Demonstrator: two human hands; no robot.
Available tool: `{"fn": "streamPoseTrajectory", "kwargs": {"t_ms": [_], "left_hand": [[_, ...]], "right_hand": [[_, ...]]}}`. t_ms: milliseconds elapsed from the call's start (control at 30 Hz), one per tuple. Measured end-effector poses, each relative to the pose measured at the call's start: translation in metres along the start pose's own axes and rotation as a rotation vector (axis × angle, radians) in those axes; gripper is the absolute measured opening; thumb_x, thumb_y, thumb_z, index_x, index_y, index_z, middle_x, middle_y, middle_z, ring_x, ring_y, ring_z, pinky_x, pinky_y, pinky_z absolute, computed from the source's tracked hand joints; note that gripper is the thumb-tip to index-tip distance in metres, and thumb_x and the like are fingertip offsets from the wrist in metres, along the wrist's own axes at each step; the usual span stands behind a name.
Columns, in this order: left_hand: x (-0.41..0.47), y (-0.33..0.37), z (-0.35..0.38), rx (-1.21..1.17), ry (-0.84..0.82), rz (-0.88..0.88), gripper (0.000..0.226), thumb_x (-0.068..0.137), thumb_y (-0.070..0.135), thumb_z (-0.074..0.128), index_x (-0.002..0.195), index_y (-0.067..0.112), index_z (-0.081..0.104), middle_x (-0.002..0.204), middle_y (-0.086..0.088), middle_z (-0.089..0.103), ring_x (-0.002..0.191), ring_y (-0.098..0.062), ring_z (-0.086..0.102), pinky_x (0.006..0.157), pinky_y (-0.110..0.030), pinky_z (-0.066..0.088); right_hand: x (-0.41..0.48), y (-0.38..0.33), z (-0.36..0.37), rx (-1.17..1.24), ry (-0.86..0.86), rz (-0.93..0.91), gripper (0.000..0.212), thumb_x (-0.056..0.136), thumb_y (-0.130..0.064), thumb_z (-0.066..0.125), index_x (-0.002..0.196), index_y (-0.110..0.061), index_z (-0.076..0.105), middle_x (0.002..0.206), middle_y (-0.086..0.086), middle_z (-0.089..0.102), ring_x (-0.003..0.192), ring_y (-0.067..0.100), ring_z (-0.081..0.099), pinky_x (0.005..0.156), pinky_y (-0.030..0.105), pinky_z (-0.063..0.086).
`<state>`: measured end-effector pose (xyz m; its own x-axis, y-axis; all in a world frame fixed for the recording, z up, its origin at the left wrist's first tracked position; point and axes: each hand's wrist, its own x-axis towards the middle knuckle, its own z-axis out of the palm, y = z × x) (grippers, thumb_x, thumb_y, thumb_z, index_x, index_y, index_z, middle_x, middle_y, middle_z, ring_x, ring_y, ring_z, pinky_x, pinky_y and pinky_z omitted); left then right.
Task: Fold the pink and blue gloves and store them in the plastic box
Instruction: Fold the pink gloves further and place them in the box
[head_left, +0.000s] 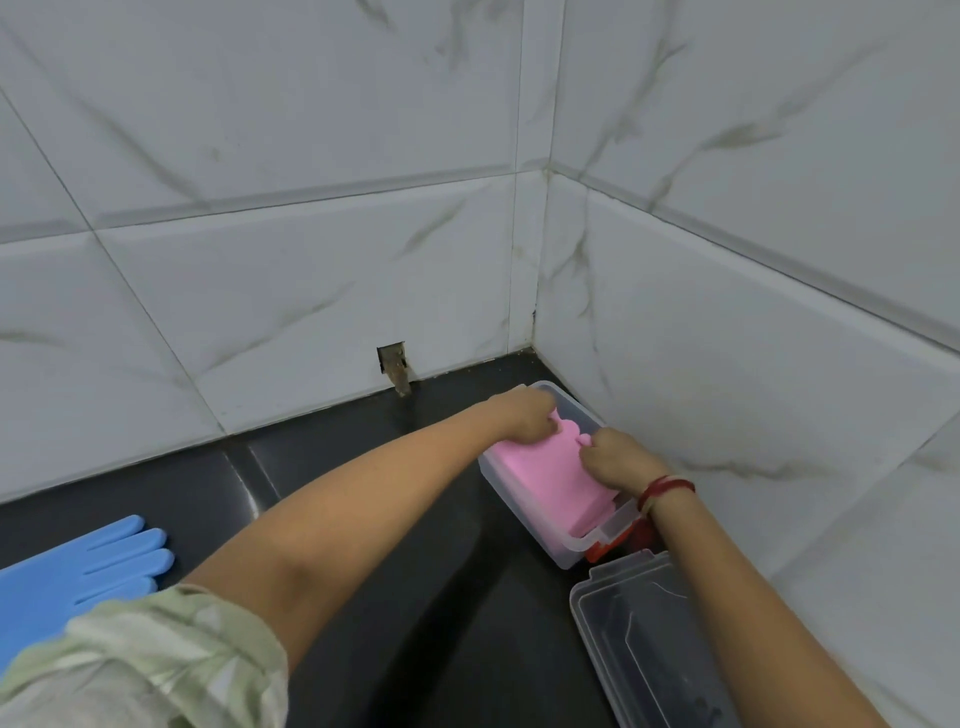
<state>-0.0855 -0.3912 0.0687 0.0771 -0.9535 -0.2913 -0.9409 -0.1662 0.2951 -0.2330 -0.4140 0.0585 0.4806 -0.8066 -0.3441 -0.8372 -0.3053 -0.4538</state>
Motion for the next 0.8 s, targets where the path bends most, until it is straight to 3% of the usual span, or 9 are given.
{"fn": "streamPoseTrajectory", "kwargs": {"t_ms": [167,233,300,367,433,567,667,800], "left_hand": [[0.003,0.003,0.014,0.097,0.007,-0.053,0.028,0.099,0.025,0.035,0.083,0.013,0.055,0.099,-0.011,0.064,0.089,-0.025,0.058,0.068,-0.032,0.037],[-0.001,0.008,0.02,0.205,-0.015,-0.082,0.028,0.1,0.022,0.033,0.1,0.011,0.059,0.104,-0.007,0.065,0.092,-0.024,0.059,0.068,-0.032,0.037],[-0.008,0.011,0.022,0.336,0.103,-0.044,0.028,0.098,0.018,0.039,0.12,0.008,0.051,0.113,-0.008,0.064,0.096,-0.024,0.061,0.062,-0.032,0.036],[-0.017,0.012,0.022,0.418,0.312,0.019,0.034,0.09,0.025,0.055,0.119,0.009,0.048,0.118,-0.009,0.06,0.1,-0.026,0.059,0.062,-0.033,0.039],[-0.021,0.013,0.022,0.411,0.411,0.051,0.05,0.08,0.034,0.069,0.119,0.01,0.048,0.118,-0.009,0.057,0.102,-0.026,0.058,0.064,-0.034,0.043],[-0.022,0.02,0.033,0.387,0.16,-0.019,0.035,0.085,0.03,0.057,0.117,0.015,0.055,0.1,-0.004,0.064,0.09,-0.023,0.063,0.049,-0.029,0.037],[-0.019,0.016,0.042,0.389,0.068,-0.041,0.042,0.087,0.03,0.057,0.124,0.012,0.05,0.096,-0.005,0.065,0.089,-0.024,0.064,0.061,-0.032,0.047],[-0.03,0.013,0.035,0.188,0.133,-0.026,0.037,0.083,0.036,0.063,0.114,0.016,0.059,0.103,-0.003,0.066,0.102,-0.023,0.061,0.073,-0.036,0.041]], "right_hand": [[0.003,-0.004,0.016,-0.265,0.077,-0.013,0.029,0.099,-0.017,0.034,0.112,-0.003,0.056,0.117,0.018,0.061,0.105,0.032,0.059,0.084,0.035,0.046],[-0.001,-0.006,0.023,-0.398,0.191,-0.052,0.028,0.098,-0.012,0.036,0.113,-0.004,0.057,0.115,0.017,0.064,0.102,0.031,0.062,0.08,0.035,0.048],[-0.007,-0.007,0.027,-0.48,0.323,-0.064,0.025,0.098,-0.014,0.039,0.111,-0.007,0.059,0.109,0.012,0.066,0.097,0.027,0.065,0.07,0.031,0.047],[-0.012,-0.009,0.027,-0.493,0.459,-0.068,0.021,0.097,-0.022,0.046,0.11,-0.011,0.059,0.103,0.009,0.067,0.089,0.024,0.066,0.065,0.029,0.047],[-0.013,-0.01,0.028,-0.447,0.525,-0.101,0.026,0.091,-0.028,0.057,0.114,-0.014,0.054,0.103,0.009,0.064,0.084,0.023,0.066,0.063,0.031,0.05],[-0.005,-0.018,0.03,-0.396,0.139,-0.101,0.04,0.079,-0.027,0.065,0.116,-0.015,0.054,0.097,0.007,0.066,0.087,0.026,0.065,0.068,0.033,0.05],[-0.001,-0.021,0.033,-0.441,0.038,-0.072,0.043,0.082,-0.027,0.06,0.121,-0.013,0.053,0.1,0.009,0.068,0.091,0.026,0.065,0.077,0.036,0.052],[-0.01,-0.027,0.023,-0.485,-0.037,-0.037,0.036,0.083,-0.03,0.061,0.115,-0.016,0.059,0.108,0.009,0.066,0.097,0.026,0.063,0.086,0.037,0.052]]}}
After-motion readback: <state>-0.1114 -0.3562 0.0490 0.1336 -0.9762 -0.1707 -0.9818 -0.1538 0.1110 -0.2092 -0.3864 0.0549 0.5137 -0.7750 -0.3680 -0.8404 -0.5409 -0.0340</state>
